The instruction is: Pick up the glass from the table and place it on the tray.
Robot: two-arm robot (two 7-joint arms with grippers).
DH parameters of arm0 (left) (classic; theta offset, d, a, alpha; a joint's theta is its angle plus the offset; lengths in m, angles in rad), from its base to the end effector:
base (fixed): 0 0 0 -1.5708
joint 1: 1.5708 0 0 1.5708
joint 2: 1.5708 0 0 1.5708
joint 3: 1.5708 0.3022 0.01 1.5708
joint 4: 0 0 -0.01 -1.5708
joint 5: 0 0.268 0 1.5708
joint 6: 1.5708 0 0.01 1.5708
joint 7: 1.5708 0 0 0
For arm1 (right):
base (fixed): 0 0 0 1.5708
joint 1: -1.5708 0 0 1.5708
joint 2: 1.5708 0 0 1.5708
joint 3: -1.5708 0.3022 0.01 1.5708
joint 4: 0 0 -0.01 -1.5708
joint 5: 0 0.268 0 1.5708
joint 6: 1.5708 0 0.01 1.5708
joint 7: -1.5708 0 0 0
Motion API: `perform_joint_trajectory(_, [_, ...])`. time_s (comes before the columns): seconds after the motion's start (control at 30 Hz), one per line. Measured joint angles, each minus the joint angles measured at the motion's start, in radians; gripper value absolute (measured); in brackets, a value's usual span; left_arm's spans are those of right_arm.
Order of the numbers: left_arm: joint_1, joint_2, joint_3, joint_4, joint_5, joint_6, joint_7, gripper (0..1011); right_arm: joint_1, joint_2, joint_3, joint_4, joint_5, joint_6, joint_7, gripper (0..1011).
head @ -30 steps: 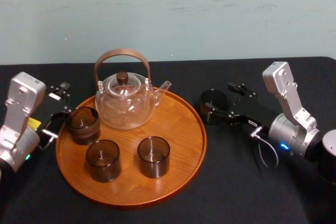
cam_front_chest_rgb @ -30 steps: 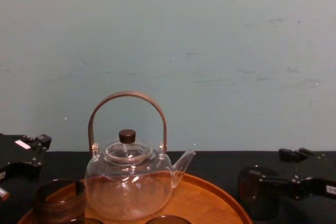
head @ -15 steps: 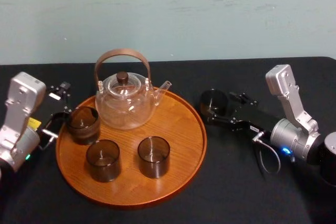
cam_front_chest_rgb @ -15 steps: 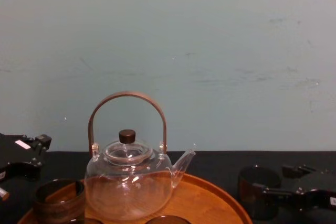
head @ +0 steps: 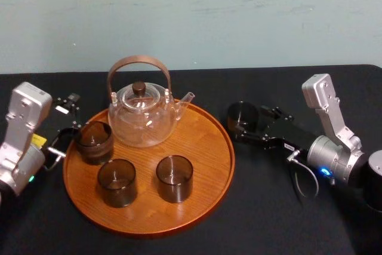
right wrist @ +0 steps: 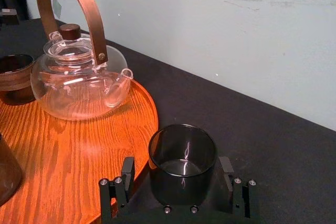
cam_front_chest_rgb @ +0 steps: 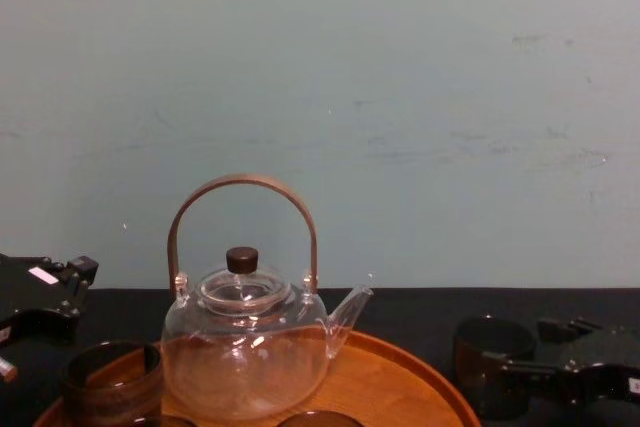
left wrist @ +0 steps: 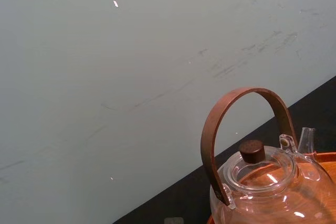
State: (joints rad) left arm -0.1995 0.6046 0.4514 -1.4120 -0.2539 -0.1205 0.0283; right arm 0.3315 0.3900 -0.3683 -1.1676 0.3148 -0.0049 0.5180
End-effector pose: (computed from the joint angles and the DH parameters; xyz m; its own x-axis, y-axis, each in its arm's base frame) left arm 0.3215 0.1004 -0.3043 0.2923 0.8803 0.3737 -0.9552 0.2873 0.0703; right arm 0.3692 -0.0727 -0.3221 0.6434 -0.7638 0.0509 0.7512 0.6172 -0.2340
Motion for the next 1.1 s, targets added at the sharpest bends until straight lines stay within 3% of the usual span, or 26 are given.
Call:
perform_joint_trajectory(0.57, [0.0, 0.0, 0.0, 0.0, 0.0, 0.0, 0.0, 0, 0.004, -0.003, 0.002, 0.031, 0.013, -0.009, -0.005, 1003])
perform_joint_trajectory(1.1, [0.0, 0.0, 0.0, 0.0, 0.0, 0.0, 0.0, 0, 0.072, -0.028, -0.021, 0.123, 0.005, -0.026, 0.023, 1002])
